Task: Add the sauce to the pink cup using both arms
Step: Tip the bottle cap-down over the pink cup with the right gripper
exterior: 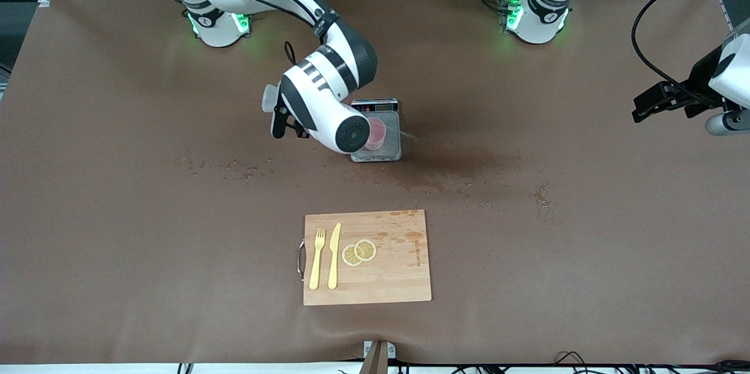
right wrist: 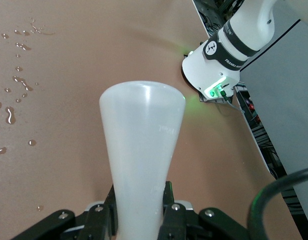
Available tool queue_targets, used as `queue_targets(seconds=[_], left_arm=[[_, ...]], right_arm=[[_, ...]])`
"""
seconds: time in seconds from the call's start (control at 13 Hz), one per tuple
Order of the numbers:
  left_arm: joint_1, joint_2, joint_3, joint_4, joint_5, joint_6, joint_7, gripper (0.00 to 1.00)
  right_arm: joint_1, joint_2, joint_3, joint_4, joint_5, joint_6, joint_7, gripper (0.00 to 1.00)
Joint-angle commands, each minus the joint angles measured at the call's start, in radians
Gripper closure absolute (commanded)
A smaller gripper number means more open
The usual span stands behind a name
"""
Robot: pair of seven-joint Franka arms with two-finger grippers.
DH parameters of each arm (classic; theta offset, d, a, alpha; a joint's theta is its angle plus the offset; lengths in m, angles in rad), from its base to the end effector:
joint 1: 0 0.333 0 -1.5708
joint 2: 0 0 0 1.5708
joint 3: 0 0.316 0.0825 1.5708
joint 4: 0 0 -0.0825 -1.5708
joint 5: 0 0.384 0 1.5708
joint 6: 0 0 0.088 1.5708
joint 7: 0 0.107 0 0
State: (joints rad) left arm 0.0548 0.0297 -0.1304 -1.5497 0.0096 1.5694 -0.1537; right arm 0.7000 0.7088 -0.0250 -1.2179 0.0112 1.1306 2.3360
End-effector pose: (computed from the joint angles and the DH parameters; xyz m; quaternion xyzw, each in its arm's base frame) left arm 0.5620 -0.0404 0.6179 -0.9992 -0.0390 0.0045 0.0034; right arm 0.4980 0.4053 0.3251 0.6217 -0.6807 -0.0222 0.3869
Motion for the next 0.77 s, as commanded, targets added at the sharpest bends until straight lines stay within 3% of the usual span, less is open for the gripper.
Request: queue_targets(seconds=[0.0, 0.31, 0.69], left_arm=[[-0.003, -0.016, -0.008, -0.003, 0.024, -0.011, 0.016, 0.00], [-0.001, -0.014, -0.020, -0.006, 0.026, -0.011, 0.008, 0.00], [0.000, -0.016, -0.020, -0.004, 0.026, -0.012, 0.008, 0.00]], right_arm=[[-0.011, 0.008, 0.000, 0.053, -0.016, -0.029, 0.014, 0.77], [-0.020, 0.021, 0.000, 0.041, -0.019, -0.022, 0.010, 0.76], [-0.144, -0.018, 0.007, 0.041, 0.078, -0.032, -0.157, 0.77]])
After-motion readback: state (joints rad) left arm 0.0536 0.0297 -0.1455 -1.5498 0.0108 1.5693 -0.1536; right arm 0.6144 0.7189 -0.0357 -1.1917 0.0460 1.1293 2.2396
